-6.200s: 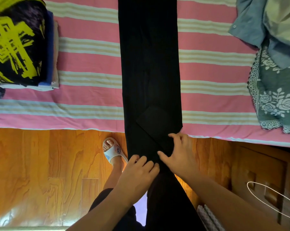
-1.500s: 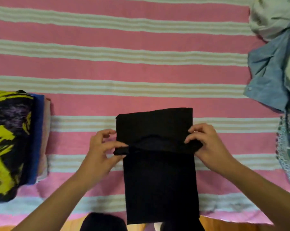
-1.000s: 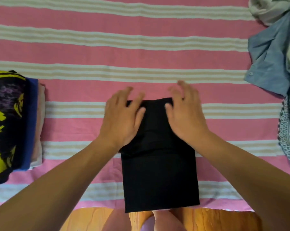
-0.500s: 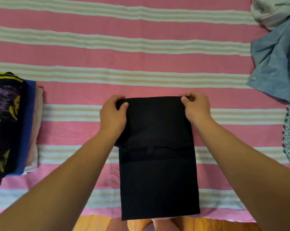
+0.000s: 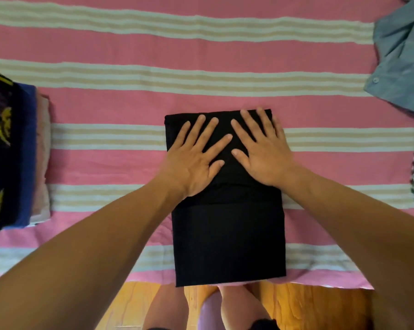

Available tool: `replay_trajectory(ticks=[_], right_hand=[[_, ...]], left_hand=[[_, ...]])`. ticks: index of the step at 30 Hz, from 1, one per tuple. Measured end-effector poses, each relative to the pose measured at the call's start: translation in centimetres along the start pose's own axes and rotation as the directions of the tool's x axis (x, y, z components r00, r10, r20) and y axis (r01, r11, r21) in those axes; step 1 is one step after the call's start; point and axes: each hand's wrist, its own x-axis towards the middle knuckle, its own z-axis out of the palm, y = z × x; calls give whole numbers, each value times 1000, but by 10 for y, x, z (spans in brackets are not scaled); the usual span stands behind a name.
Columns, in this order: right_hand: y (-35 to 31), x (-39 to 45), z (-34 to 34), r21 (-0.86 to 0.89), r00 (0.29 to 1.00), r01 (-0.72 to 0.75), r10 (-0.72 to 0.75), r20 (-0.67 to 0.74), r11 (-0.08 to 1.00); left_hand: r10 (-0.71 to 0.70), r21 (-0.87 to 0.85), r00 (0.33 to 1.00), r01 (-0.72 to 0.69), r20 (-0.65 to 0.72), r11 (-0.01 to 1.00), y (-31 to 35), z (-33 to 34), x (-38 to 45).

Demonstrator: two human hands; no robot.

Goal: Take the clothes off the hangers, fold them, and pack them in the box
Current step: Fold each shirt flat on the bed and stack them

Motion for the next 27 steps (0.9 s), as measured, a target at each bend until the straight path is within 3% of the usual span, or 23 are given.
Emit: replay_trajectory(ticks=[2,4,5,6,7,8,9,10,13,17,19,21,24,27], right_hand=[[-12,-14,-20,83,998,-52,54,-17,995],[-25,-47,-37,326,967,-200,239,-85,924],[-28,-70,-38,470,922,-307,381,-67,827],[-31,-96,-34,592,861,-415,509,11,690],[-36,-125,-24,661,794,-514,594,127,546],[-44,-152,-14,663,745,-594,623,240,455],[-53,-177,0,633,720,-645,617,317,428],[-61,-196,13,600,714,-672,595,369,435],[-74,-221,30,631,726,-666,537,428,398],[-71,-239,6,691,662,-716,406,630,94],[-72,-260,-12,651,612,-759,381,693,35],[-72,-271,-35,621,557,-781,379,739,-62],[-59,-250,-76,657,538,-716,412,735,-236],[-36,-194,-126,731,640,-489,373,671,-476]], left_hand=[[-30,-68,999,30,12,997,6,-22,-12],[-210,-332,974,172,-82,928,21,-38,-47],[-381,-513,920,285,-90,810,31,-40,-74],[-553,-688,833,400,-2,605,40,-40,-103],[-664,-798,726,502,180,333,51,-37,-131],[-682,-792,617,603,392,90,61,-33,-154],[-630,-718,531,694,566,-60,71,-25,-171],[-553,-648,492,752,673,-119,80,-18,-183],[-402,-619,502,745,766,-248,98,-4,-195],[-421,-624,486,718,766,-307,116,-20,-208],[-380,-575,455,754,805,-316,123,-37,-223],[-338,-539,428,747,838,-389,123,-58,-234],[-335,-575,477,559,813,-598,102,-99,-221],[-369,-609,593,271,716,-746,56,-128,-177]])
